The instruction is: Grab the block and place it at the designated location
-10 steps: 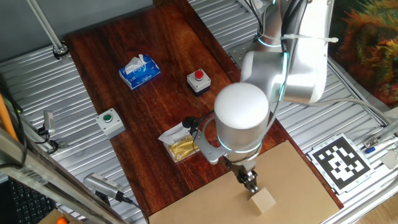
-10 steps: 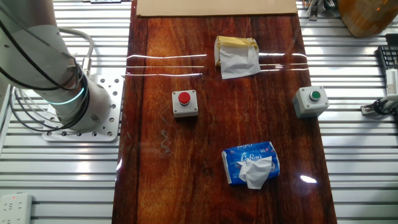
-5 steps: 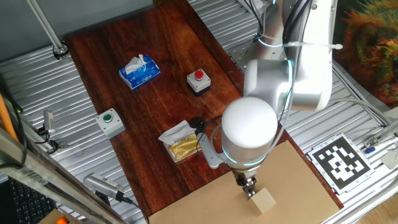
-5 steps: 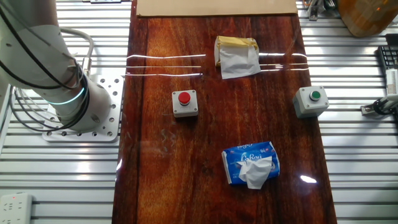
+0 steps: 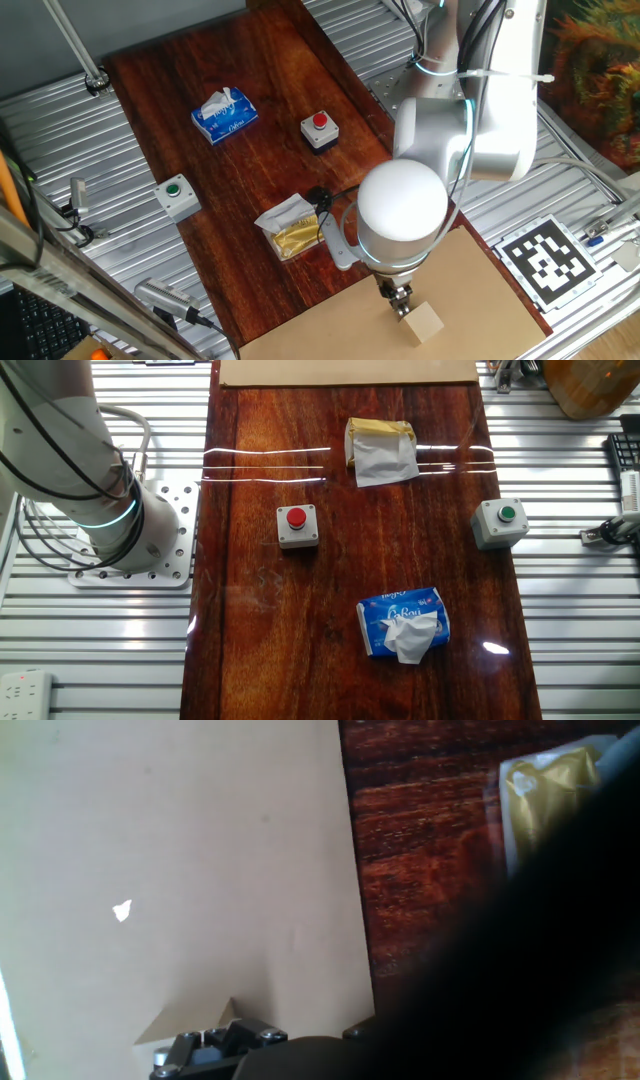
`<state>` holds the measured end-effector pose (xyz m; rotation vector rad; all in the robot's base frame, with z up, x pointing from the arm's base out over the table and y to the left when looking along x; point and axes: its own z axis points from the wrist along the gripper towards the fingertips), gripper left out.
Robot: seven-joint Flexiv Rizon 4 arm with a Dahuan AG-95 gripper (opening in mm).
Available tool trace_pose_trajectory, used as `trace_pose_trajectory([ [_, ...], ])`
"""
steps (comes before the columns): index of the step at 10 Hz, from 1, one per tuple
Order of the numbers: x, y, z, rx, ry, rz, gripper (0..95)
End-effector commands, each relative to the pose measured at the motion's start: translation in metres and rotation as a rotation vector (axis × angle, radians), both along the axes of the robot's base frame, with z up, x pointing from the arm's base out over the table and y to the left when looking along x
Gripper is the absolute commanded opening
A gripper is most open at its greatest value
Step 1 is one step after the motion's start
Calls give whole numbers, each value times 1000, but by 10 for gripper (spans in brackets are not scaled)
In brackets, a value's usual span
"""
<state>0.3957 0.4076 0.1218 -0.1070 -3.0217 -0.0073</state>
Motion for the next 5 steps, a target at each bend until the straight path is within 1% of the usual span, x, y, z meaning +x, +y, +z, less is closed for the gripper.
trace_pose_trajectory([
  [1,0,0,0,4,0,15,760],
  [5,0,0,0,2,-3,28,760],
])
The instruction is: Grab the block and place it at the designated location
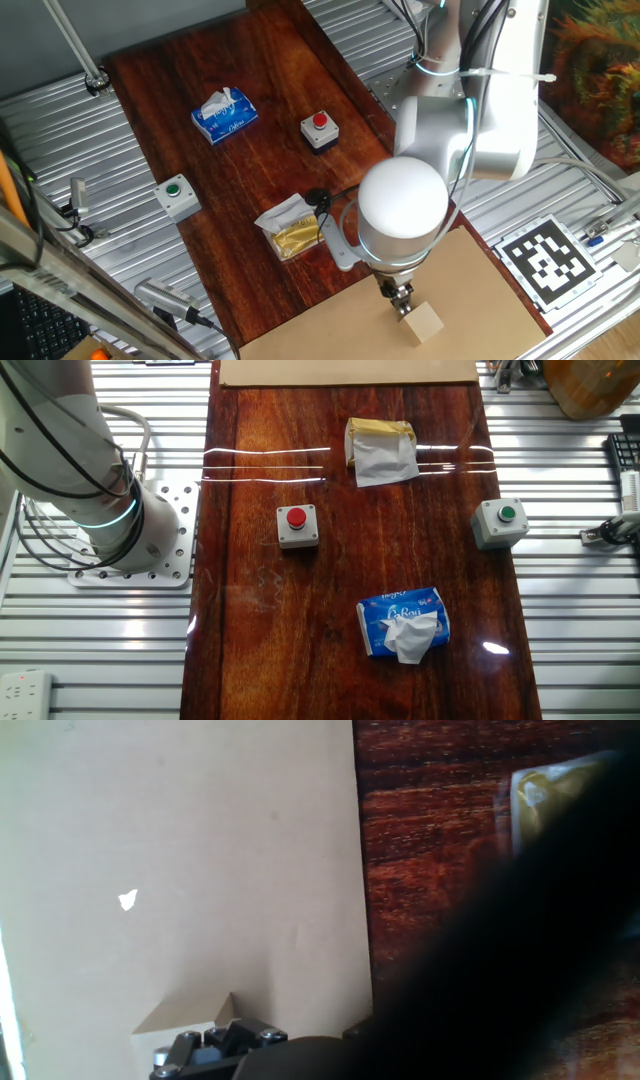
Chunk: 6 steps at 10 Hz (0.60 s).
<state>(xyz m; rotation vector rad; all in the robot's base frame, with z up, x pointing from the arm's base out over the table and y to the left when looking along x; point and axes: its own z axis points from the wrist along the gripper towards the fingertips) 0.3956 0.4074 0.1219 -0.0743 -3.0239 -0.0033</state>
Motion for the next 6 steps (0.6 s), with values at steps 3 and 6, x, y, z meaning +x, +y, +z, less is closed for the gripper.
trace_pose_trajectory([
  [3,0,0,0,1,-2,7,760],
  [6,0,0,0,5,3,29,760],
])
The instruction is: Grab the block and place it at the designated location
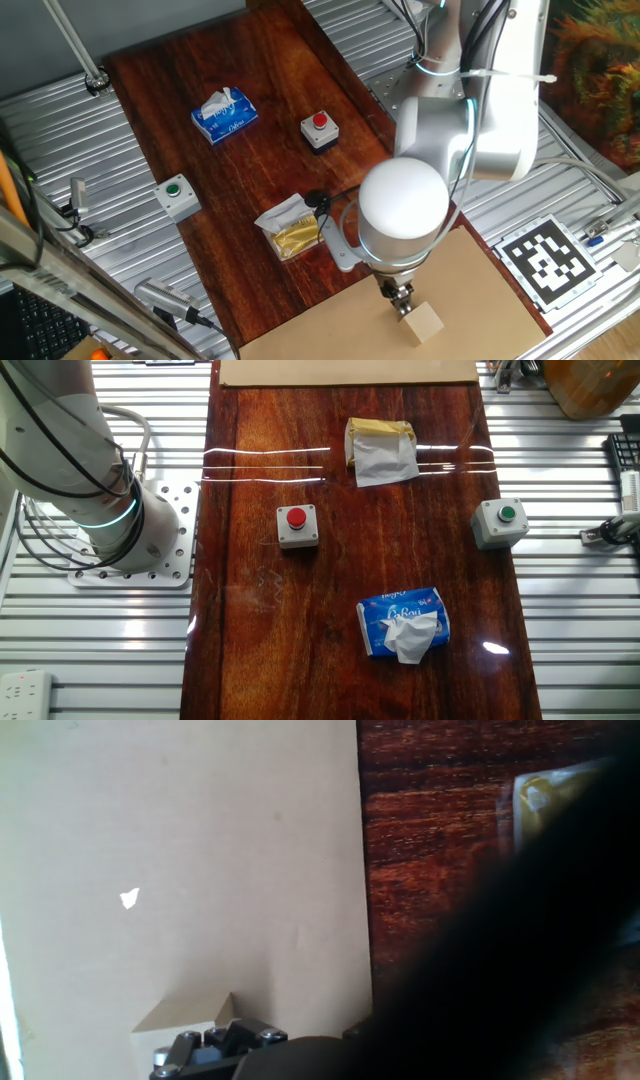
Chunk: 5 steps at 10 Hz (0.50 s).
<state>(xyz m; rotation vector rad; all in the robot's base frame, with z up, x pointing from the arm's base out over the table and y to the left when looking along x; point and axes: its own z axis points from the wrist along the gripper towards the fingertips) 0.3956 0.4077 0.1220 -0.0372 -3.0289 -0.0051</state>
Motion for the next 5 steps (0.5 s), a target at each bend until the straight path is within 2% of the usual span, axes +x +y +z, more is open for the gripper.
trace_pose_trajectory([
  [1,0,0,0,7,7,10,760],
  [3,0,0,0,21,5,15,760],
  [5,0,0,0,59,-3,10,760],
])
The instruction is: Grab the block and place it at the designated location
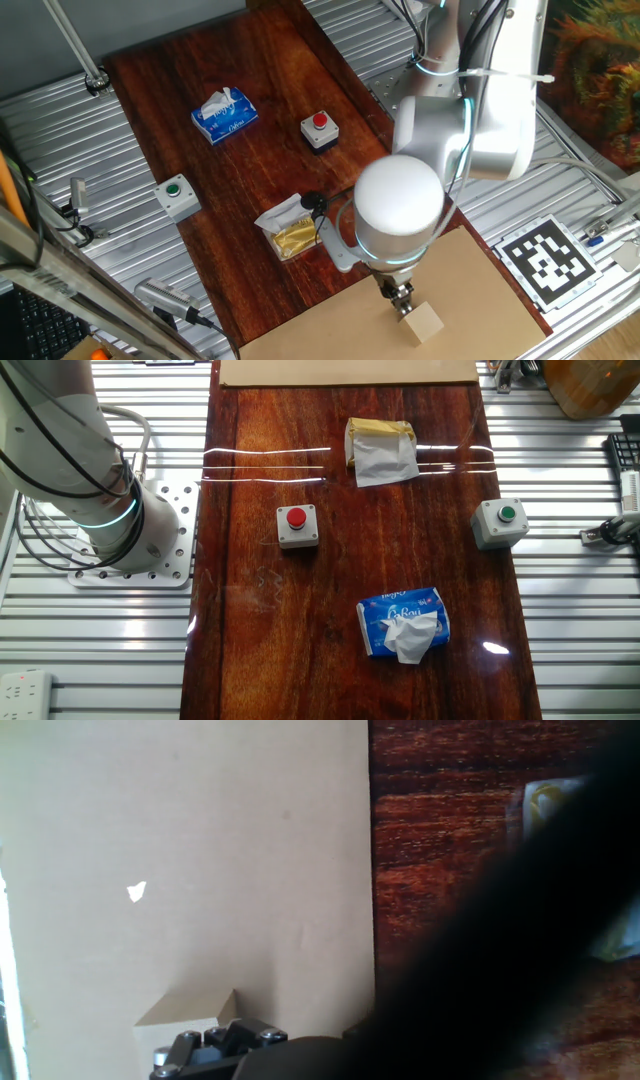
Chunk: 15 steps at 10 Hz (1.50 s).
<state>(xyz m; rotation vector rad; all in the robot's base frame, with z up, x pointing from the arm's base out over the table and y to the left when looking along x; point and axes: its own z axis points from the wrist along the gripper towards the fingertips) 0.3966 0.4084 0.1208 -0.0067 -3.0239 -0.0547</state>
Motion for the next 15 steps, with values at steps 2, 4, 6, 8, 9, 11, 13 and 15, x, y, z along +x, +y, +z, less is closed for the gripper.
trace_pose_trajectory([
  [2,-1,-1,1,21,0,-64,760],
  [4,-1,-1,1,4,7,-160,760],
  [6,-1,-1,1,-4,9,-206,760],
  [8,-1,-1,1,3,7,-203,760],
  [9,-1,-1,1,5,7,-200,760],
  [11,-1,-2,1,5,7,-196,760],
  [13,-5,-16,5,14,7,-166,760],
  [15,-11,-53,6,32,3,-96,760],
])
